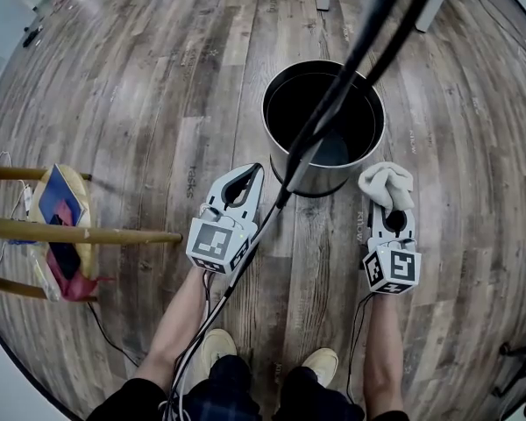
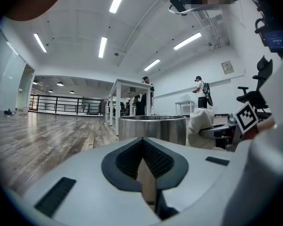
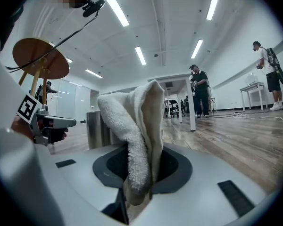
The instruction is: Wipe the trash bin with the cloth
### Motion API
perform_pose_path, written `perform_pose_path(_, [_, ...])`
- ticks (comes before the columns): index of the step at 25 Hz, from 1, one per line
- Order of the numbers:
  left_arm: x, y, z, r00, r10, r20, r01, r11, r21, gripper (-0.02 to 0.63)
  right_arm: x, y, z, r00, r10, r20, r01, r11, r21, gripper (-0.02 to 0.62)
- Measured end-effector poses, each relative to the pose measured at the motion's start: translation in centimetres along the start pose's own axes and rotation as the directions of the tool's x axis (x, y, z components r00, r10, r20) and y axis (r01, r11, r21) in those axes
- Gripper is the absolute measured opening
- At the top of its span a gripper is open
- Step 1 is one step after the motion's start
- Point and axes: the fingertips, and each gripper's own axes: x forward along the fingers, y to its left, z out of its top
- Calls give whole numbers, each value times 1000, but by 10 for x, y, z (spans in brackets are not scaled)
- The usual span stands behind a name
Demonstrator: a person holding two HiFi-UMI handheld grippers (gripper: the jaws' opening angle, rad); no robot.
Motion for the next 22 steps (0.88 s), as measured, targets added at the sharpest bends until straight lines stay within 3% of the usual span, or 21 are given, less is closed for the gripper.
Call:
perform_pose_path(10, [-8, -5, -2, 1000, 0, -5, 0, 1000, 11, -5, -23, 15, 3, 999, 43, 11, -43, 999, -24, 95])
perform_pose_path(22, [-42, 8, 0, 998, 64, -10, -64, 998, -8, -5, -34, 108, -4, 974, 225, -4, -225, 974, 8, 95])
